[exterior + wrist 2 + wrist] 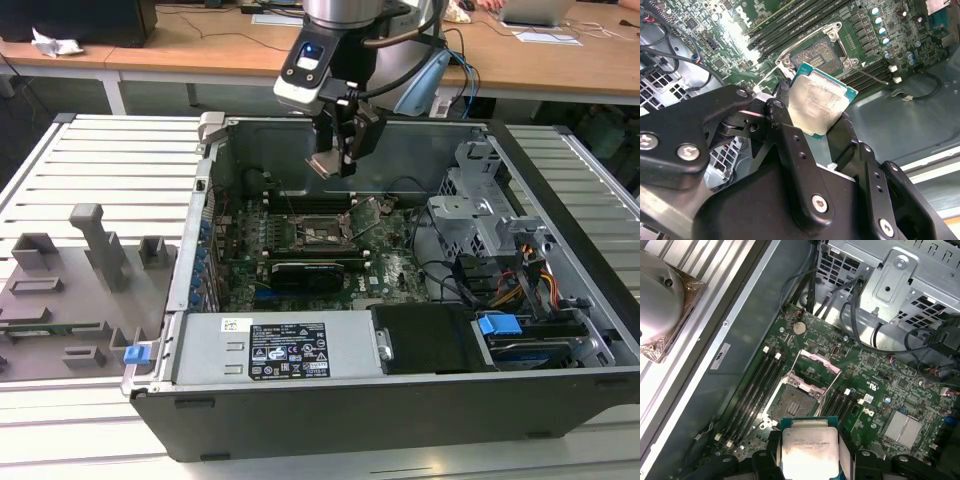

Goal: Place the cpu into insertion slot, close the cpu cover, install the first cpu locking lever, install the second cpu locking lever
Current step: 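Place the cpu into insertion slot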

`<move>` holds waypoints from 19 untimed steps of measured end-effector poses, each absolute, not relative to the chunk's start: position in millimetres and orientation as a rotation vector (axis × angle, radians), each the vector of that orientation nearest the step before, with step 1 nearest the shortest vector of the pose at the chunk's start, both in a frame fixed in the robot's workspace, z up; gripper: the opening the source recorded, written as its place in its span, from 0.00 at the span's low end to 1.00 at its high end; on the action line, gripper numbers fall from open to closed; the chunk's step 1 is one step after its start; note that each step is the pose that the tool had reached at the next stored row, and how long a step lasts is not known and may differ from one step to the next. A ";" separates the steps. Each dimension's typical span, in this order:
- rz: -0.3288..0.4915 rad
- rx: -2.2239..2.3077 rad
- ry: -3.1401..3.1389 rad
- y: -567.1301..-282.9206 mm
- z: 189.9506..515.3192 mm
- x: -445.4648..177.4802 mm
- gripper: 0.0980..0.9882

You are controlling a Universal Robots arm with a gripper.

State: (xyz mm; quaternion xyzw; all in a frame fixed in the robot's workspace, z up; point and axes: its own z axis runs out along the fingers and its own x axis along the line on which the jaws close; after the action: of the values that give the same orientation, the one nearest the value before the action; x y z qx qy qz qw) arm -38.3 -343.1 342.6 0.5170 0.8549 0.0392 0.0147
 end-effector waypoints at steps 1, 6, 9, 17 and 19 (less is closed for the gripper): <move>0.122 1.612 2.659 -343.1 342.5 -38.3 0.50; 0.122 1.632 2.646 -343.1 341.7 -38.3 0.50; 0.121 1.644 2.638 -343.1 341.3 -38.3 0.50; 0.121 1.673 2.619 -343.1 339.8 -38.3 0.50; 0.121 1.680 2.614 -343.1 339.4 -38.3 0.50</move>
State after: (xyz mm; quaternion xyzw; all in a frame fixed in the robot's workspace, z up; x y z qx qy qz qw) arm -38.3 -343.1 339.4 0.5402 0.8405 0.0388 0.0158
